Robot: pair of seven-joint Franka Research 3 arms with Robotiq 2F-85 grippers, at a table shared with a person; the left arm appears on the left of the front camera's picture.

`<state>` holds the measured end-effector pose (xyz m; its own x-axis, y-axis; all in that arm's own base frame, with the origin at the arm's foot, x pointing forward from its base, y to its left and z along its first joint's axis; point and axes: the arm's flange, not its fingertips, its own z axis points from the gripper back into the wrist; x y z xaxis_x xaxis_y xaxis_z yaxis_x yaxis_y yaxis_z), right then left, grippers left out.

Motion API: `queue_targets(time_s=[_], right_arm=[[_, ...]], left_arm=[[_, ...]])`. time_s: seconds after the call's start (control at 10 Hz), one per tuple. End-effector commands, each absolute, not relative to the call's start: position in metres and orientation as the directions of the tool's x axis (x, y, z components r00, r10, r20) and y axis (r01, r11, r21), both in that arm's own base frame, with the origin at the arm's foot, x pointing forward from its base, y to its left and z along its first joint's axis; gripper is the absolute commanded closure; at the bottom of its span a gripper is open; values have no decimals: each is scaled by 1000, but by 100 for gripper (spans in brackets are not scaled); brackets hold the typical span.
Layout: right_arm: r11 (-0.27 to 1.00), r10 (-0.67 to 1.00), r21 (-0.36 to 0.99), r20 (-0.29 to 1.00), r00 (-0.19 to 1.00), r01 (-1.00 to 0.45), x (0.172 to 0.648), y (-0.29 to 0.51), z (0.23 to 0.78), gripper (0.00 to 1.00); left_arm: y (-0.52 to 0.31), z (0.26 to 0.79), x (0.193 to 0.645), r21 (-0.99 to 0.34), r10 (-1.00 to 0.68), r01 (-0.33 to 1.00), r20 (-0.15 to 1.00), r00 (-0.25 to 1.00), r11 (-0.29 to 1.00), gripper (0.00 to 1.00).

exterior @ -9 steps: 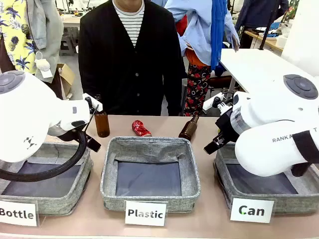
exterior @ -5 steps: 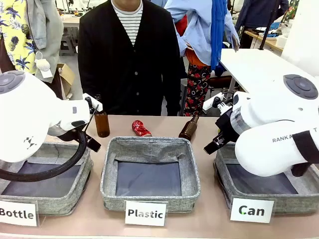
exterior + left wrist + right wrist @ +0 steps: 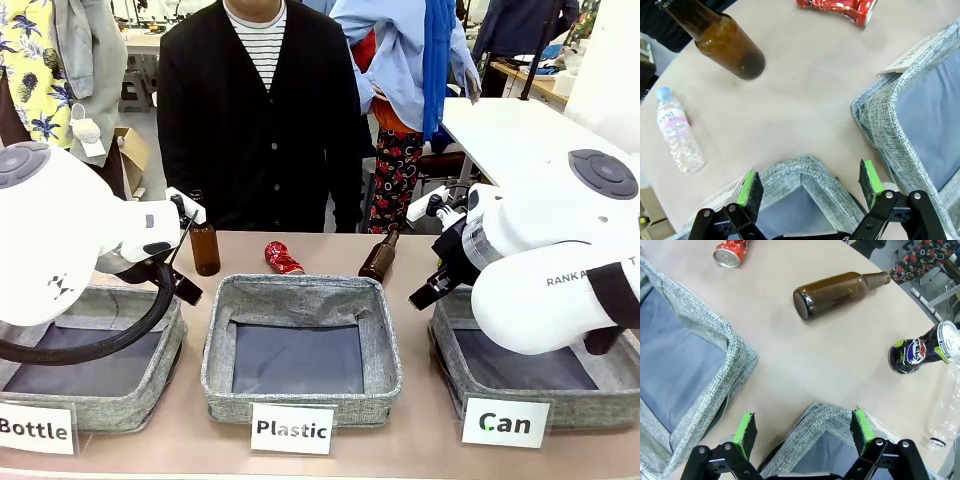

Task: Sort the can waste into the basket.
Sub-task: Pick up the can waste from the table and place it in the right Fabric basket.

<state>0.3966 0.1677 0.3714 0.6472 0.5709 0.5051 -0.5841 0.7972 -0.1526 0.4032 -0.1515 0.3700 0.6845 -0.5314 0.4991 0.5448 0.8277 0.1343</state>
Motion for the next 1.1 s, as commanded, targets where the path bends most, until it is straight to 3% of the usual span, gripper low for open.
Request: queue_targets(time_s=[0.0, 0.5, 0.6, 0.8, 1.0], right_arm=[[798, 570, -152, 505, 647, -584, 397, 168, 371, 0], [797, 571, -153, 505, 647, -584, 397, 168, 371, 0], [810, 549, -134, 514, 659, -571, 390, 167, 395, 0], [894, 379, -1, 532, 757, -447, 366, 165, 456, 0], [876, 313, 224, 410, 856, -428, 342, 137, 504, 0]], left_arm=[[-152, 370, 403, 135, -532, 545, 499, 684, 827, 0], [-152, 370, 403, 135, -532, 545, 499, 684, 827, 0], [-152, 370, 403, 134, -531, 545, 499, 684, 828, 0], [-182, 440, 359, -47, -460, 544, 476, 749, 838, 0], [-178, 494, 319, -226, -469, 624, 486, 737, 748, 0]])
